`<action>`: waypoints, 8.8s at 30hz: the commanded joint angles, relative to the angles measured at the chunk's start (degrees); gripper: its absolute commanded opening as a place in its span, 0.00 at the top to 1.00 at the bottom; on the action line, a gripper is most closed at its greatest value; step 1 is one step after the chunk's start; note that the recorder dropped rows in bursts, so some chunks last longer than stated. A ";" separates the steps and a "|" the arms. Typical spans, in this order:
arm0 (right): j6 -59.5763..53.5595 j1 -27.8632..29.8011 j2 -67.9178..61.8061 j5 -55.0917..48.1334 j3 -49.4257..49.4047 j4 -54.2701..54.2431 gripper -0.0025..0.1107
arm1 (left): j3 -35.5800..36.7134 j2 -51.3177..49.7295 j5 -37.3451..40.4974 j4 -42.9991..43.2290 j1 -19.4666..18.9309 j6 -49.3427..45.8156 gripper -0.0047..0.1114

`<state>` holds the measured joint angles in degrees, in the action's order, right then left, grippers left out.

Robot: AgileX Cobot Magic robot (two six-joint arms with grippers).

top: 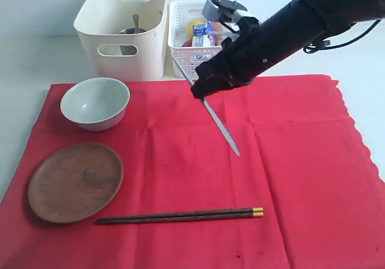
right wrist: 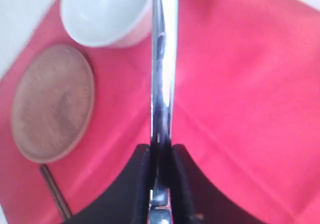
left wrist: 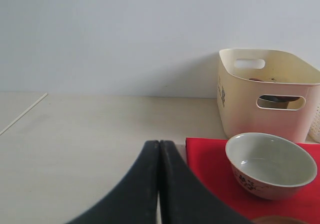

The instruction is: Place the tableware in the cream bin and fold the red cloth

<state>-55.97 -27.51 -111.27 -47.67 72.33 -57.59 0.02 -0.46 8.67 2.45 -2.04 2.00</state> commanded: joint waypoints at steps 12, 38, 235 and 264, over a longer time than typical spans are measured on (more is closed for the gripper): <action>-28.20 -4.27 0.49 2.18 0.06 -35.32 0.98 | -0.02 0.16 -0.22 -0.31 -0.17 -0.02 0.96; -41.53 -9.13 -12.89 19.27 32.23 -42.36 0.98 | -0.02 0.16 -0.22 -0.31 -0.17 -0.02 0.96; -3.96 -35.50 5.14 28.00 -27.22 19.23 0.87 | -0.02 0.16 -0.22 -0.31 -0.17 -0.02 0.96; 22.84 -35.77 5.34 17.33 -23.90 47.11 0.98 | -0.02 0.16 -0.22 -0.31 -0.17 -0.02 0.96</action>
<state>-33.23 -63.20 -105.60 -28.40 48.76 -11.68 0.02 -0.46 8.67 2.45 -2.04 2.00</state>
